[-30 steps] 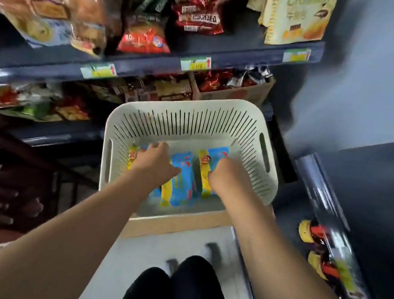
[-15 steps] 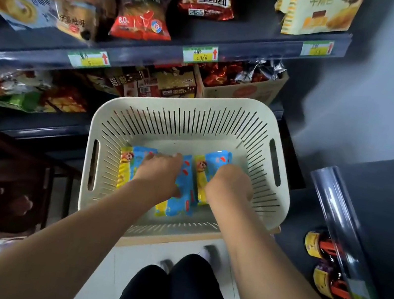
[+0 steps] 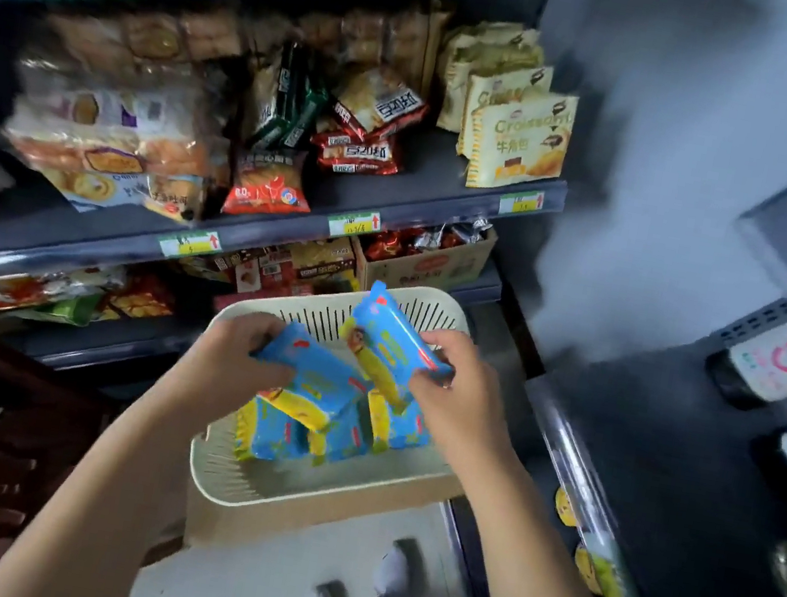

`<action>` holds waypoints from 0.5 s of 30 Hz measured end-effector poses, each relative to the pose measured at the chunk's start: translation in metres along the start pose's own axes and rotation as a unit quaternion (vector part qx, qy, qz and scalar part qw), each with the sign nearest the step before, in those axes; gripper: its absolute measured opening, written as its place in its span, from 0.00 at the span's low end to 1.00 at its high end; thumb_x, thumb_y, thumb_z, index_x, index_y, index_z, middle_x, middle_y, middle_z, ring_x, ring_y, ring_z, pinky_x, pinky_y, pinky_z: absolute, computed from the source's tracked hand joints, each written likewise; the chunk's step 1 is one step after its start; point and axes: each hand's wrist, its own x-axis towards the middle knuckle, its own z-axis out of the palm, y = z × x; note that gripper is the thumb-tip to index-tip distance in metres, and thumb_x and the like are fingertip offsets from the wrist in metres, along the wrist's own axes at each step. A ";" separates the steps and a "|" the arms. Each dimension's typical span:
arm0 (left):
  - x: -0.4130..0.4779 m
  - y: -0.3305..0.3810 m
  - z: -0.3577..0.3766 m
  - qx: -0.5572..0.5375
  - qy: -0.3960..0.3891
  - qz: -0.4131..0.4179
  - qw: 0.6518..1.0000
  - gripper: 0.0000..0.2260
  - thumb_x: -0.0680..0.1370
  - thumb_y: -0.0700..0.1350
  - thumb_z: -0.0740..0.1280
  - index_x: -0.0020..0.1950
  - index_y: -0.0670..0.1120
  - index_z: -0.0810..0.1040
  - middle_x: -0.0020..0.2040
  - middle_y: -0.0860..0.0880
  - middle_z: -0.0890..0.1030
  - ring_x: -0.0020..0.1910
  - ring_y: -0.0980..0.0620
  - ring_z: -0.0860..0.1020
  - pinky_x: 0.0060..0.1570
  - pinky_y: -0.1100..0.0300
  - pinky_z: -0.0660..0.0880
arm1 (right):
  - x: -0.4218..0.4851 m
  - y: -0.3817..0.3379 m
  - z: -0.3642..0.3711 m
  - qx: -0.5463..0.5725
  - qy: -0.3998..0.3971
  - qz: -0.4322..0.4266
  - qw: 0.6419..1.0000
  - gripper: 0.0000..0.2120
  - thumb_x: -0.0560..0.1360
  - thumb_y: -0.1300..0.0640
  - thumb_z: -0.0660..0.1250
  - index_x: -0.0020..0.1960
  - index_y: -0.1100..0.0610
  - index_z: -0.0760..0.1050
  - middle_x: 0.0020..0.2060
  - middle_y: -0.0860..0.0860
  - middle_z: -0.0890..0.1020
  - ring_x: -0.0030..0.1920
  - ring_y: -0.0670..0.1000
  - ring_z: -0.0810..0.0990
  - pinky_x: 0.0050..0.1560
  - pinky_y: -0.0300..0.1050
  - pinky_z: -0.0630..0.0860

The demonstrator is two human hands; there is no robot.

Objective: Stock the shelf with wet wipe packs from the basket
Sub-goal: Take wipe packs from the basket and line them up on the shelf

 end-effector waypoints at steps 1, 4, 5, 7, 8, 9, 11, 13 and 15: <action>-0.009 0.013 -0.007 -0.024 0.017 0.011 0.999 0.13 0.68 0.36 0.77 0.43 0.55 0.83 0.44 0.41 0.86 0.40 0.46 0.82 0.48 0.40 0.82 | -0.009 -0.013 -0.012 0.018 0.018 -0.019 1.000 0.17 0.70 0.59 0.67 0.54 0.42 0.77 0.47 0.45 0.82 0.40 0.46 0.81 0.39 0.45 0.80; -0.040 0.056 -0.020 -0.095 0.033 0.049 0.994 0.18 0.68 0.33 0.76 0.42 0.59 0.85 0.41 0.49 0.87 0.37 0.52 0.82 0.44 0.50 0.81 | -0.038 -0.051 -0.046 0.072 0.073 -0.063 0.993 0.18 0.71 0.60 0.68 0.54 0.40 0.79 0.48 0.41 0.84 0.42 0.43 0.84 0.43 0.47 0.82; -0.050 0.068 -0.022 -0.123 0.031 0.064 0.990 0.20 0.68 0.33 0.75 0.42 0.61 0.85 0.40 0.51 0.87 0.37 0.52 0.82 0.43 0.53 0.80 | -0.047 -0.062 -0.057 0.108 0.091 -0.071 0.987 0.18 0.72 0.62 0.69 0.53 0.40 0.80 0.47 0.40 0.85 0.43 0.43 0.84 0.46 0.48 0.83; -0.069 0.084 -0.026 -0.186 0.021 0.097 0.978 0.18 0.68 0.34 0.75 0.46 0.58 0.86 0.43 0.49 0.88 0.40 0.50 0.83 0.46 0.51 0.79 | -0.068 -0.081 -0.076 0.193 0.129 -0.074 0.970 0.18 0.74 0.66 0.69 0.51 0.42 0.82 0.45 0.41 0.87 0.44 0.43 0.85 0.48 0.49 0.83; -0.077 0.092 -0.028 -0.215 0.012 0.115 0.970 0.16 0.68 0.35 0.75 0.49 0.54 0.86 0.46 0.46 0.88 0.42 0.48 0.84 0.48 0.49 0.79 | -0.080 -0.090 -0.086 0.230 0.146 -0.078 0.959 0.18 0.75 0.67 0.69 0.51 0.43 0.82 0.44 0.42 0.87 0.44 0.44 0.85 0.49 0.50 0.84; -0.086 0.099 -0.031 -0.239 0.004 0.132 0.962 0.15 0.68 0.35 0.75 0.51 0.50 0.86 0.47 0.44 0.87 0.44 0.45 0.84 0.50 0.47 0.79 | -0.093 -0.098 -0.095 0.260 0.161 -0.085 0.948 0.17 0.76 0.67 0.68 0.51 0.45 0.83 0.44 0.43 0.87 0.45 0.44 0.86 0.48 0.50 0.84; -0.098 0.114 -0.031 -0.267 -0.016 0.169 0.949 0.13 0.70 0.33 0.74 0.51 0.47 0.85 0.48 0.40 0.86 0.45 0.41 0.83 0.52 0.44 0.78 | -0.120 -0.108 -0.115 0.299 0.188 -0.098 0.930 0.16 0.77 0.67 0.68 0.52 0.47 0.83 0.44 0.44 0.87 0.45 0.44 0.86 0.44 0.45 0.82; -0.109 0.131 -0.026 -0.283 -0.033 0.198 0.938 0.12 0.74 0.29 0.71 0.50 0.45 0.84 0.49 0.39 0.86 0.46 0.41 0.82 0.49 0.48 0.80 | -0.146 -0.115 -0.133 0.315 0.211 -0.124 0.917 0.15 0.77 0.69 0.68 0.56 0.52 0.84 0.45 0.47 0.87 0.45 0.44 0.85 0.44 0.40 0.80; -0.121 0.147 -0.017 -0.304 -0.047 0.220 0.926 0.13 0.76 0.27 0.68 0.49 0.44 0.83 0.48 0.40 0.85 0.44 0.44 0.82 0.43 0.55 0.81 | -0.173 -0.116 -0.151 0.312 0.240 -0.141 0.908 0.15 0.76 0.71 0.67 0.58 0.57 0.84 0.44 0.47 0.87 0.43 0.42 0.83 0.44 0.37 0.79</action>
